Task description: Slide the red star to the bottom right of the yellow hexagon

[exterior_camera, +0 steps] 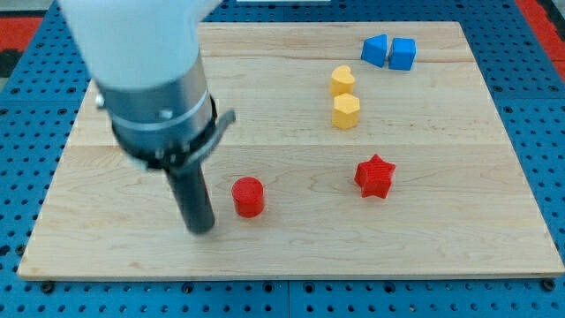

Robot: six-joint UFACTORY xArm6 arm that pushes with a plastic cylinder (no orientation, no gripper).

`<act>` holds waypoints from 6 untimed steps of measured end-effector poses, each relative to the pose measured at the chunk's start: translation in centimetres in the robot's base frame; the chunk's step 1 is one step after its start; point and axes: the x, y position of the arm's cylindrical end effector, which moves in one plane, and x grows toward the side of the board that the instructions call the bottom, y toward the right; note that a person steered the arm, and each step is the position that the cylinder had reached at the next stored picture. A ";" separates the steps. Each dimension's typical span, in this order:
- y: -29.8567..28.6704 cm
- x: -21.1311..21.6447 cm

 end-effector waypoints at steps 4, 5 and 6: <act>21.8 -2.5; 21.9 -4.6; 21.3 -7.7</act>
